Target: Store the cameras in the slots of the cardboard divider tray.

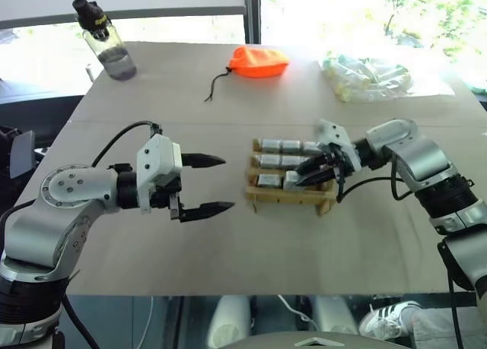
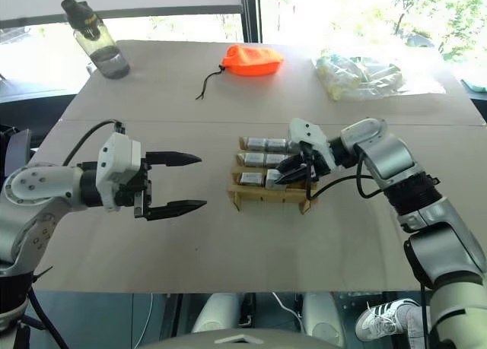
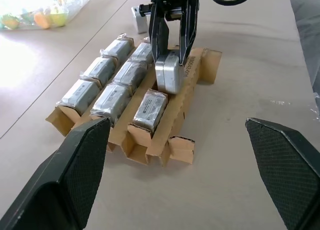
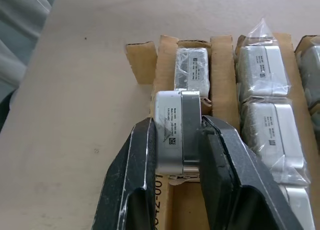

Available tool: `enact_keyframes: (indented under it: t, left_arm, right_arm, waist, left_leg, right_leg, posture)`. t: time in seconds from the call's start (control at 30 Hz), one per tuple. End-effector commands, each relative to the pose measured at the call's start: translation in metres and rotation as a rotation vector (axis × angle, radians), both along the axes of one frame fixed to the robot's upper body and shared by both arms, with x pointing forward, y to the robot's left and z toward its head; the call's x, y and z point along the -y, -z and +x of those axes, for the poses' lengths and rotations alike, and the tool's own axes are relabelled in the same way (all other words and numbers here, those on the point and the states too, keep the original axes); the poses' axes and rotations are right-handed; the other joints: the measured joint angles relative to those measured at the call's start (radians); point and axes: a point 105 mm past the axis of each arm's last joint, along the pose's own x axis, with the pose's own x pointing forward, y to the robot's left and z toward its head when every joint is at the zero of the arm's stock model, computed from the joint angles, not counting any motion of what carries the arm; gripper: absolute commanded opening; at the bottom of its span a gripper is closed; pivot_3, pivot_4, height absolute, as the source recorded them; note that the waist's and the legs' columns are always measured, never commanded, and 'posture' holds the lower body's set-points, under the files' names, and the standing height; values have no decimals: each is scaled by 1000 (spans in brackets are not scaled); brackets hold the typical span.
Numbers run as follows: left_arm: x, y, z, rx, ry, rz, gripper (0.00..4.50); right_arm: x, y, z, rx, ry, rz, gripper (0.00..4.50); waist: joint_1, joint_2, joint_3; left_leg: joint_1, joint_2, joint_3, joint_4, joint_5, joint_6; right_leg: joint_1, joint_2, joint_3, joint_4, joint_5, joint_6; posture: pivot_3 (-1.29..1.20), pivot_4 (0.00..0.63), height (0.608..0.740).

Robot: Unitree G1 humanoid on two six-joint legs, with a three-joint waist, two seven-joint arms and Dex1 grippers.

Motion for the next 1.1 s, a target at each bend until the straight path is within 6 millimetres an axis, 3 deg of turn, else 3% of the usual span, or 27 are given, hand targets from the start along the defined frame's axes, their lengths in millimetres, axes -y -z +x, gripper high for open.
enact_keyframes:
  t: [0.03,0.27,0.3,0.37,0.47,0.53,0.7,0.77,0.87,0.93,1.03,1.1]
  left_arm:
    - [1,-5,0,33,8,-1,4500]
    - [2,-6,0,40,11,-2,4500]
    - [2,-6,1,41,12,-2,4500]
    - [2,-6,1,41,13,-2,4500]
    - [3,-6,1,41,14,-2,4500]
    - [3,-6,1,41,14,-2,4500]
    - [2,-6,1,38,15,1,4500]
    - [2,-7,1,38,17,2,4500]
    - [4,-7,2,39,25,0,4500]
    - [5,-6,3,33,33,0,4500]
    - [5,-6,5,34,39,3,4500]
    - [6,-6,7,39,44,0,4500]
  right_arm:
    - [5,7,8,22,76,-65,648]
    - [2,9,1,13,41,-106,648]
    - [2,9,-2,7,26,-110,1448]
    - [-1,6,-6,0,14,-94,2066]
    - [-1,-5,-10,0,9,-57,3714]
    - [3,-17,-15,-10,-2,-31,4467]
    - [21,-48,-22,-50,4,60,4467]
    - [34,-55,-12,-4,62,86,4467]
    - [69,-59,13,104,198,72,4467]
    - [95,-53,25,202,225,-1,4467]
    - [139,-36,42,381,213,-280,4467]
    - [153,-31,48,403,197,-367,4467]
  waist:
    - [1,0,0]
    - [2,0,0]
    - [2,0,0]
    - [2,0,0]
    - [-1,0,0]
    - [-2,1,0]
    - [1,1,0]
    - [0,1,0]
    - [2,0,0]
    - [3,0,0]
    - [-1,0,1]
    - [-5,0,2]
  left_leg:
    - [0,0,0,0,0,0]
    - [-2,0,-1,0,0,0]
    - [-3,0,-1,0,0,0]
    - [-3,0,-1,0,0,0]
    - [-3,0,-1,0,0,0]
    - [-3,0,-1,0,0,0]
    - [-3,0,-1,0,0,0]
    - [-3,0,-1,0,0,0]
    - [-3,0,-1,0,0,0]
    - [-3,-1,-1,0,0,0]
    - [-2,-1,1,0,0,0]
    - [-2,-1,2,-1,0,0]
  right_leg:
    - [0,0,0,0,0,0]
    - [-1,0,-1,-2,0,0]
    - [-1,0,-1,-2,0,0]
    - [-1,0,-2,-2,0,0]
    - [-1,0,-2,-2,0,0]
    - [-1,0,-2,-1,0,0]
    - [-1,0,-2,-2,0,0]
    - [-1,0,-1,-2,0,0]
    - [-1,0,-1,-2,0,0]
    - [-1,0,-1,-2,0,0]
    - [-1,0,1,-2,0,0]
    - [-2,1,1,-3,0,0]
  posture:
    - [0,150,726]
    - [0,150,726]
    - [0,150,726]
    - [0,150,726]
    - [0,150,726]
    - [0,150,726]
    - [0,150,726]
    - [0,150,726]
    - [0,150,726]
    - [0,150,726]
    - [0,150,726]
    - [0,150,726]
